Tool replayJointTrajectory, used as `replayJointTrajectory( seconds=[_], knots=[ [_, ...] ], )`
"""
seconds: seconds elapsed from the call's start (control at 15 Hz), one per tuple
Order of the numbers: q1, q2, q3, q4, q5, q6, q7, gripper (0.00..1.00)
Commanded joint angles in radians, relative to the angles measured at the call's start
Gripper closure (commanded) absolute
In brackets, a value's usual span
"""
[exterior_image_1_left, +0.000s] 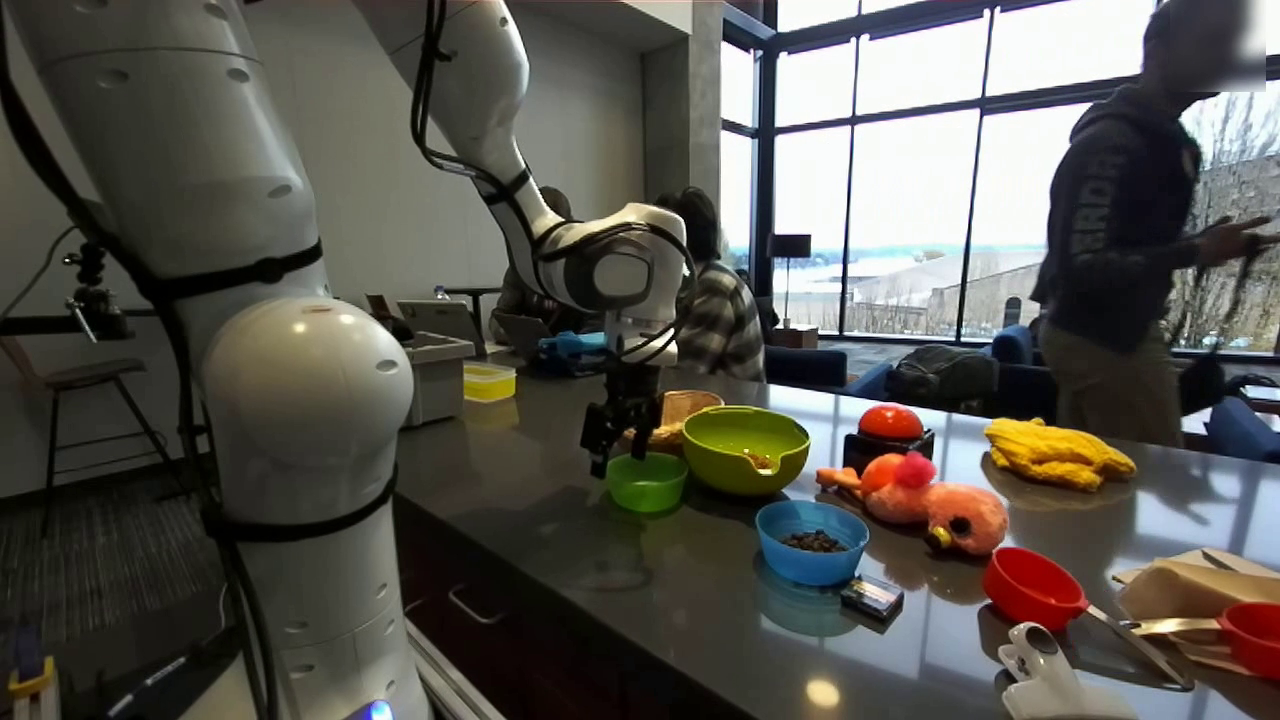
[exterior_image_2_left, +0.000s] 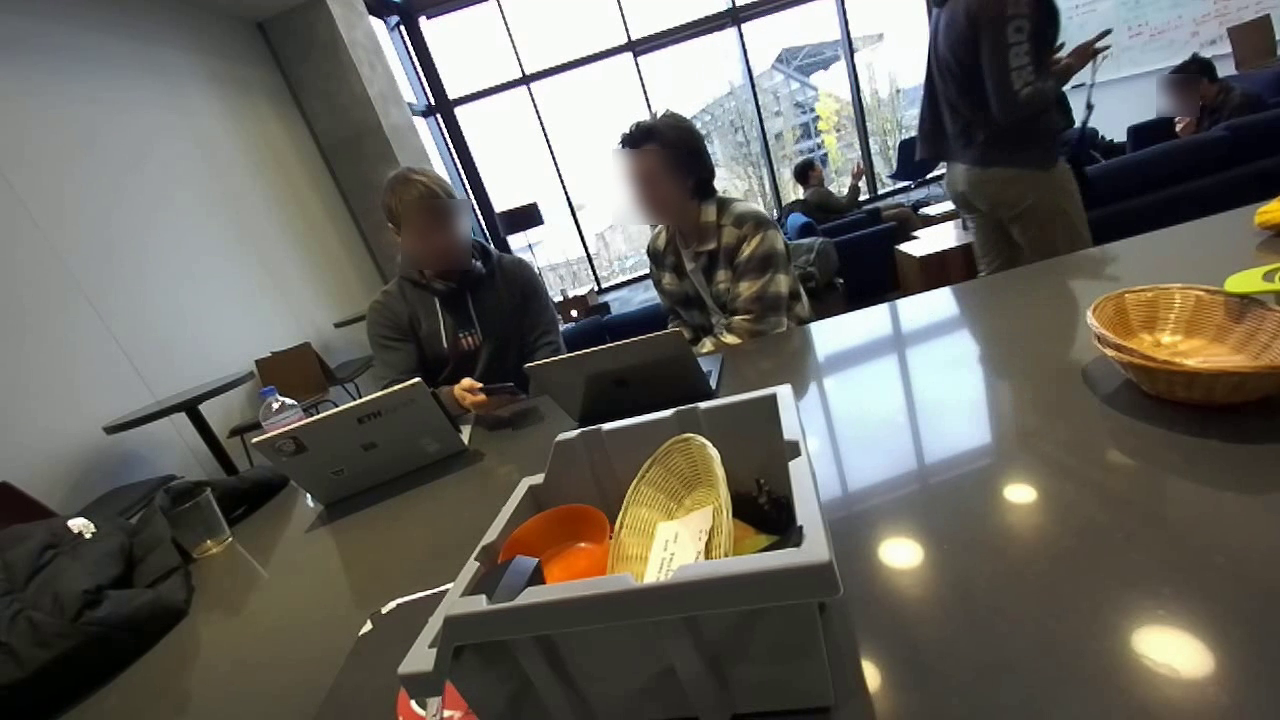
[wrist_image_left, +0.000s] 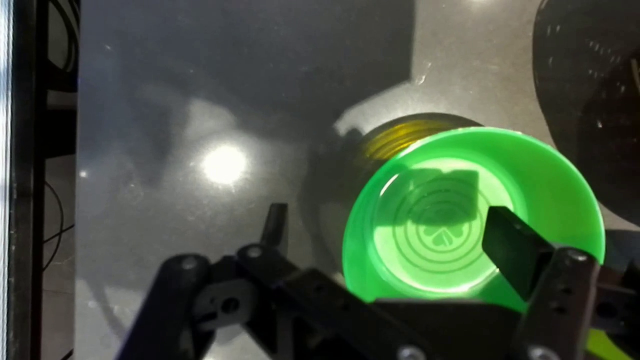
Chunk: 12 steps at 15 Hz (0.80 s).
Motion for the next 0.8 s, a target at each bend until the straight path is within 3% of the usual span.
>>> replayJointTrajectory(
  seconds=[0.0, 0.4, 0.73],
  knots=[
    [0.029, 0.01, -0.029, -0.003, 0.086, 0.046, -0.023, 0.0],
    [0.047, 0.024, -0.04, 0.0, 0.183, 0.062, -0.059, 0.0],
    [0.077, 0.036, -0.059, 0.014, 0.304, 0.048, -0.202, 0.0]
  ],
)
